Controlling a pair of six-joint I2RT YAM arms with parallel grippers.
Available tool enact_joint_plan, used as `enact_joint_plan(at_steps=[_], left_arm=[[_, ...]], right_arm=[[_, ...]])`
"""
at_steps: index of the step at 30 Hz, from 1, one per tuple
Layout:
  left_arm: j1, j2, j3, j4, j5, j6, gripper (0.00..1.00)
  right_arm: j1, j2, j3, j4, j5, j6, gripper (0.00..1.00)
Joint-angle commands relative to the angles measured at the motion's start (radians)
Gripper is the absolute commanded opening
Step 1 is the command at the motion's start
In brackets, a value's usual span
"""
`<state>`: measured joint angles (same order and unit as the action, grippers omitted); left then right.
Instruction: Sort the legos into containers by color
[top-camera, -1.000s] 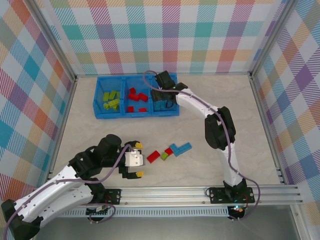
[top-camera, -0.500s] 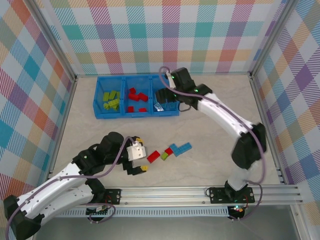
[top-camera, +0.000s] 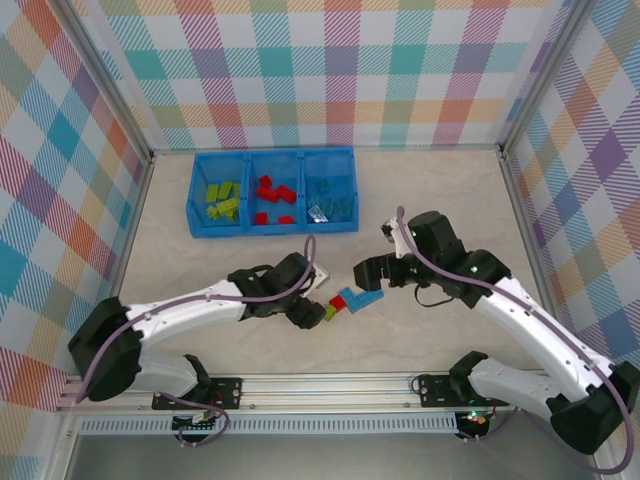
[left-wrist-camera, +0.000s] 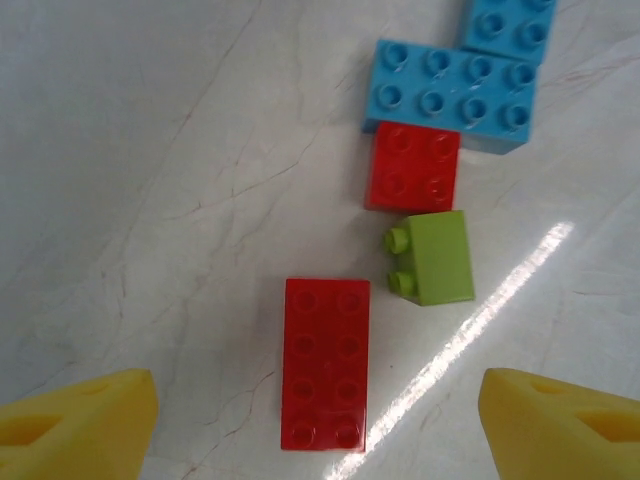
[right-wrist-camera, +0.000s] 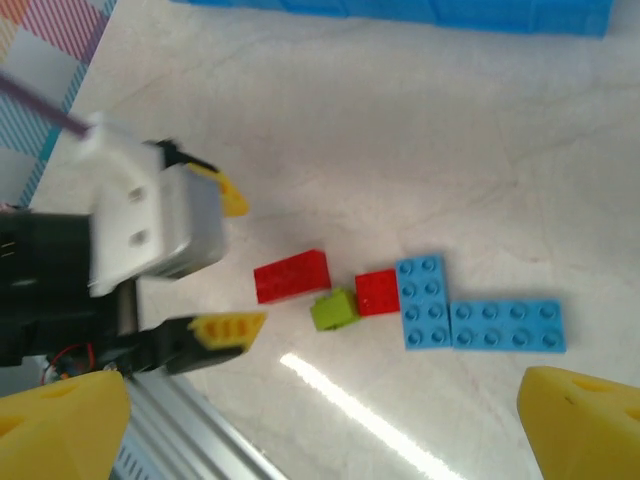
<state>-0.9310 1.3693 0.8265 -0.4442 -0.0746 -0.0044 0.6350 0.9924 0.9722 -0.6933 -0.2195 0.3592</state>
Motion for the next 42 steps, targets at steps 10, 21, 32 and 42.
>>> enact_joint_plan(at_steps=[10,21,32,42], left_arm=[[-0.026,0.21,0.044,-0.007,-0.057,-0.087,0.6],[-0.029,0.209,0.036,0.004,-0.023,-0.071,0.25],[0.2,-0.047,0.191,0.048,-0.226,-0.109,0.24],[0.521,0.374,0.636,0.09,-0.17,-0.175,0.24]], right_arm=[[0.003,-0.013,-0.029,-0.049,-0.08,0.056,1.0],[0.003,-0.001,-0.018,-0.036,-0.081,0.07,1.0],[0.003,-0.008,-0.029,0.024,-0.105,0.095,1.0],[0.003,-0.038,-0.06,0.088,-0.117,0.137,1.0]])
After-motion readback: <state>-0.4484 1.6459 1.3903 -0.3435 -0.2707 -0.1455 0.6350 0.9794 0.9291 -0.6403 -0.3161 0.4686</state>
